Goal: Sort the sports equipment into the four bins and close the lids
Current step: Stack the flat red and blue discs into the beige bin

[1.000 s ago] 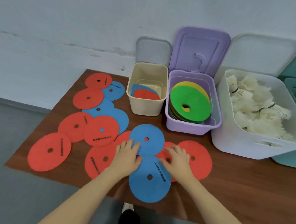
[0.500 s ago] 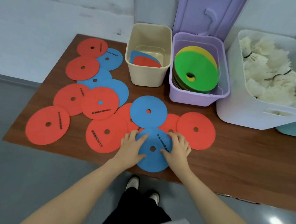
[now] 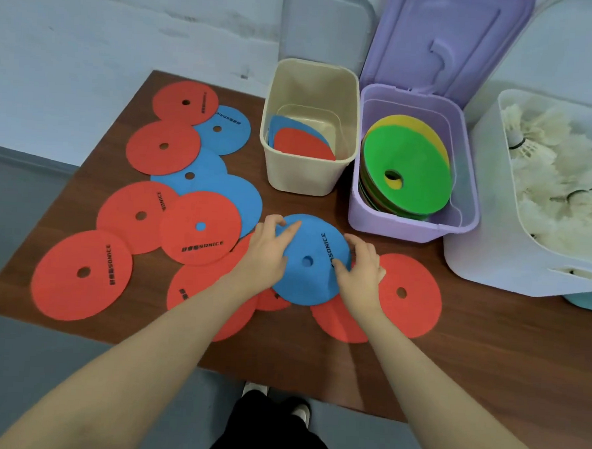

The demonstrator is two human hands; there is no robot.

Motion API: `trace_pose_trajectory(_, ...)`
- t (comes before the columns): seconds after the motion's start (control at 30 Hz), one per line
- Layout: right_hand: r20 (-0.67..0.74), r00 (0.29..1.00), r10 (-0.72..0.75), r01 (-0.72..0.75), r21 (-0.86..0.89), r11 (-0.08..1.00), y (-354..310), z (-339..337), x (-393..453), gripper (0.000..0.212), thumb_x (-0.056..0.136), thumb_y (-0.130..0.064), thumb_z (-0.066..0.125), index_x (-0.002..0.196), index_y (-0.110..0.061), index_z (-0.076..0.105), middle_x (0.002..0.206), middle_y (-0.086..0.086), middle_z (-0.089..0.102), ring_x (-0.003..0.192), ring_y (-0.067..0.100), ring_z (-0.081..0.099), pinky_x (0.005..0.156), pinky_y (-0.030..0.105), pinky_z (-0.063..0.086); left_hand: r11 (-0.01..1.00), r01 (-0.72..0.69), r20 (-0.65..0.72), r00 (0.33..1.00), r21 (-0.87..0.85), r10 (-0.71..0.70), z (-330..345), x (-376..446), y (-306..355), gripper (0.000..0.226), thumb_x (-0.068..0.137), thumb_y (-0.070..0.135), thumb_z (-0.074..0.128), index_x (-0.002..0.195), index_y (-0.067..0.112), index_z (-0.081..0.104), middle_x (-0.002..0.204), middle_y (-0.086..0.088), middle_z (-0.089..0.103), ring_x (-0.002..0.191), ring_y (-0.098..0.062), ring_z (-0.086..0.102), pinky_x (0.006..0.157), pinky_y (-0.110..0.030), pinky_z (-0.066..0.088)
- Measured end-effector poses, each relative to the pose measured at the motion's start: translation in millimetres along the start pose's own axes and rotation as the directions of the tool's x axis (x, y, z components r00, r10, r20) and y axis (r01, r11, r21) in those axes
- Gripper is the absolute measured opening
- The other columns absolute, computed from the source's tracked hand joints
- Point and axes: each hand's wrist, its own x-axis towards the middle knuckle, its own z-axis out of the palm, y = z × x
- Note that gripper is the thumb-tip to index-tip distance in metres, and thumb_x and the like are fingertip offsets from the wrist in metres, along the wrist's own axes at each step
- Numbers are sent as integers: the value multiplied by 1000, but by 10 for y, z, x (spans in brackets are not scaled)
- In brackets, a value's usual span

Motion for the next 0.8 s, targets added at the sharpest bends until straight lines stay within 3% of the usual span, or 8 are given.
trace_pose_trajectory(0.13, 139, 976, 166, -147, -133, 980, -120, 70, 275, 57, 82, -22, 64, 135, -19, 42, 131, 10, 41, 122, 32, 35, 101, 42, 25, 985, 138, 54, 988, 105, -144, 12, 285, -74, 77, 84, 12, 62, 148, 13, 18, 144, -20, 20, 125, -36, 29, 105, -39, 28)
trace_pose_trajectory(0.2, 173, 963, 204, -145, -302, 942, -73, 125, 252, 64, 81, -31, 66, 137, -19, 38, 136, 9, 33, 125, 33, 31, 103, 41, 23, 952, 229, 147, 954, 203, -261, 43, 291, -141, 80, 88, 31, 60, 148, 13, 10, 151, -17, 11, 133, -36, 21, 108, -40, 22)
trace_pose_trajectory(0.27, 161, 965, 205, -137, -355, 925, 19, 182, 165, 70, 79, -39, 66, 139, -20, 35, 137, 8, 29, 126, 32, 28, 105, 41, 20, 947, 216, 196, 944, 239, -264, 89, 232, -184, 77, 90, 39, 54, 148, 14, 11, 154, -13, 11, 136, -33, 17, 109, -41, 19)
trace_pose_trajectory(0.37, 137, 970, 199, -152, -294, 944, 85, 244, 92, 72, 77, -38, 68, 140, -25, 35, 138, 4, 27, 128, 29, 25, 105, 40, 18, 968, 168, 213, 955, 186, -207, 146, 113, -180, 73, 89, 36, 55, 148, 19, 15, 155, -7, 13, 140, -28, 13, 110, -40, 13)
trace_pose_trajectory(0.5, 89, 962, 258, -242, -162, 957, 32, 264, 77, 69, 70, -25, 73, 132, -25, 43, 135, 2, 32, 126, 27, 28, 105, 39, 17, 982, 186, 127, 974, 34, -189, 122, 80, -218, 74, 82, 30, 63, 145, 25, 25, 148, -1, 25, 134, -24, 20, 105, -34, 15)
trace_pose_trajectory(0.63, 7, 976, 218, -218, 27, 975, 16, 263, 0, 55, 71, -11, 69, 119, -25, 45, 119, -7, 48, 117, 20, 40, 100, 37, 20, 975, 61, 17, 998, -214, -58, 92, 70, -240, 72, 72, 2, 65, 139, 11, 40, 133, -10, 38, 120, -27, 42, 99, -25, 30)
trace_pose_trajectory(0.7, -32, 983, 178, -173, 128, 977, 19, 237, -59, 50, 73, -7, 67, 114, -27, 45, 113, -9, 54, 112, 16, 49, 102, 40, 25, 961, 28, 5, 1000, -276, -28, 96, 56, -216, 71, 72, -5, 62, 138, 5, 40, 130, -13, 36, 121, -24, 40, 98, -14, 25)
trace_pose_trajectory(0.8, -96, 986, 139, -119, 197, 973, 64, 152, -124, 47, 76, -4, 66, 109, -30, 45, 109, -8, 56, 104, 13, 53, 100, 50, 35, 962, 8, -26, 1000, -274, -16, 86, 44, -121, 70, 73, -1, 66, 138, 6, 41, 130, -14, 36, 119, -26, 37, 99, -21, 26)
